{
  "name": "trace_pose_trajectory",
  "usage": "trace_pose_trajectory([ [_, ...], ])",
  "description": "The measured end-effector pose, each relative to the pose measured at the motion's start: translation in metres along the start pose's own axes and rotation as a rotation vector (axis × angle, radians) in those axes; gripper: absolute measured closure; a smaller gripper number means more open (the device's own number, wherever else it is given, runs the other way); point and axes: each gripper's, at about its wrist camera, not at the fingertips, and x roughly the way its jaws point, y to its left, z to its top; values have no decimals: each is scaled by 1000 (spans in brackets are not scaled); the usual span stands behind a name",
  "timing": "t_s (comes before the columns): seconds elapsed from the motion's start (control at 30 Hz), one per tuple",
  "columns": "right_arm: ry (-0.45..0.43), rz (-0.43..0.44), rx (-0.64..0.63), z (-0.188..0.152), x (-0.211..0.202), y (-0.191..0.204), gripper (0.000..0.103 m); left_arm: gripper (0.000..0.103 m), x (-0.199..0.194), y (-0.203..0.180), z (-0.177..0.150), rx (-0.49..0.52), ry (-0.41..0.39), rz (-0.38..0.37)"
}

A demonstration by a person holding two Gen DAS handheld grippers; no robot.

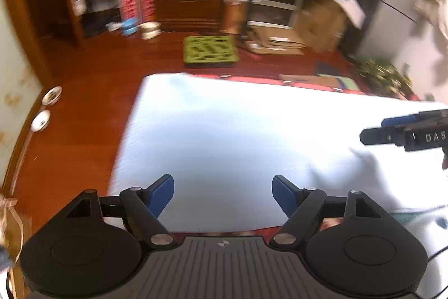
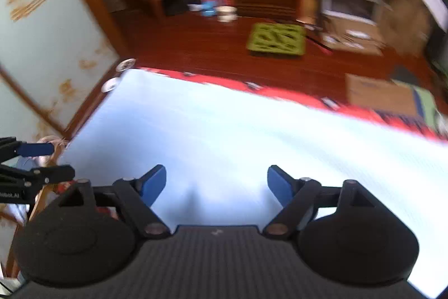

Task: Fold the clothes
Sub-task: 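Lay the fleece flat on the blanket and open both tools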

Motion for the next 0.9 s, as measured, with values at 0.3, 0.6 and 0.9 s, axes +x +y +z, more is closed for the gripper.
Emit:
trace_pose_trajectory([
  [0.3, -46, -220, 325, -71, -99, -146, 14, 17, 23, -123, 21, 160, 0, -107],
  [0.6, -162, -358, 488, -122, -202, -338, 14, 17, 49, -275, 53, 254, 12, -184],
  [0.9, -218, -467, 600, -147, -260, -529, 33, 20, 76, -415, 101, 308, -13, -285],
])
